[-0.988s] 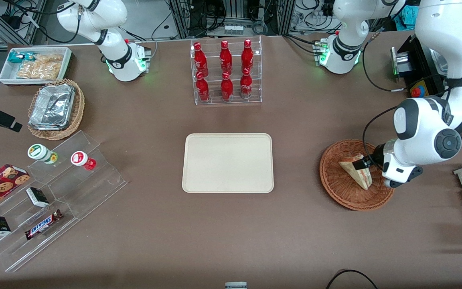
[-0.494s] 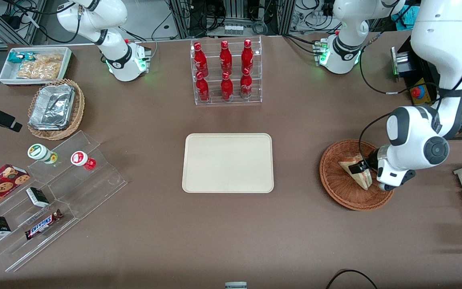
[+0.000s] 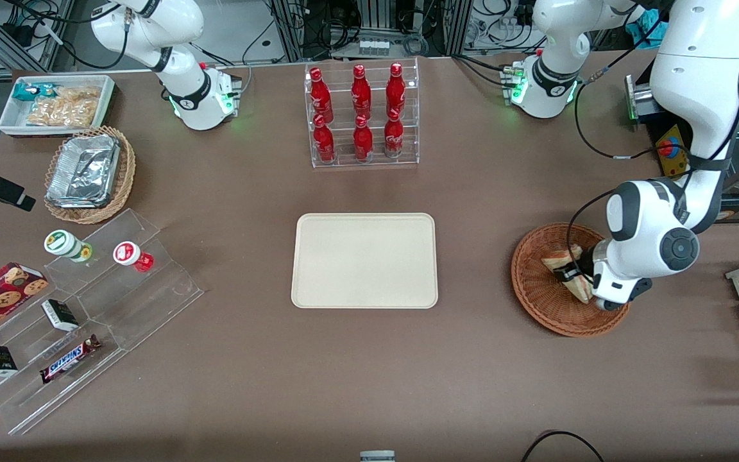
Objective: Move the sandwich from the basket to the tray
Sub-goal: 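Lift the sandwich with the left gripper and carry it toward the cream tray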
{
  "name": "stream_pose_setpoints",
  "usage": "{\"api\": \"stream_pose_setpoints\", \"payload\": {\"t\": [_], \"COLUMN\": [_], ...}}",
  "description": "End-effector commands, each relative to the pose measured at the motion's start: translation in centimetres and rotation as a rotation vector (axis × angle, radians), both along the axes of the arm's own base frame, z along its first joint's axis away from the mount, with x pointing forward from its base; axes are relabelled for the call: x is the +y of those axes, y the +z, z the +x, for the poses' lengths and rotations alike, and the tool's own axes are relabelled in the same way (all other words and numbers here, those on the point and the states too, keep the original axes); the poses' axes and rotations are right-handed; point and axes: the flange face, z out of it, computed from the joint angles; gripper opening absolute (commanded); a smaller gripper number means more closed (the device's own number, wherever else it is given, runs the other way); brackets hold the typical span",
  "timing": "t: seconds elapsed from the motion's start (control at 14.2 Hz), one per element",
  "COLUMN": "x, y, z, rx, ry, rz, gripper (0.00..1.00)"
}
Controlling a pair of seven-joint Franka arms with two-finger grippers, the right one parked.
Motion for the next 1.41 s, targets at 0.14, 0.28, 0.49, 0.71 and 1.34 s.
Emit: {"api": "stream_pose_setpoints", "payload": {"t": [0.14,0.28,0.49,0.71,1.34], "x": [-6.5,-12.3,-21.2,-30.9,-49.2], "y": [9.0,12.2,13.3,14.1,6.8], "z": [1.2,0.4,-2.1,-4.9,-9.2], "rx": [-0.029,-0.024,-0.019,-0.022,0.001], "ry": [-0.152,-0.329,-0.507,-0.495,-0.499], "rz": [0.031,0.101,0.150,0.161,0.117], "gripper": [0.14,0.14,0.14,0.14,0.19]}}
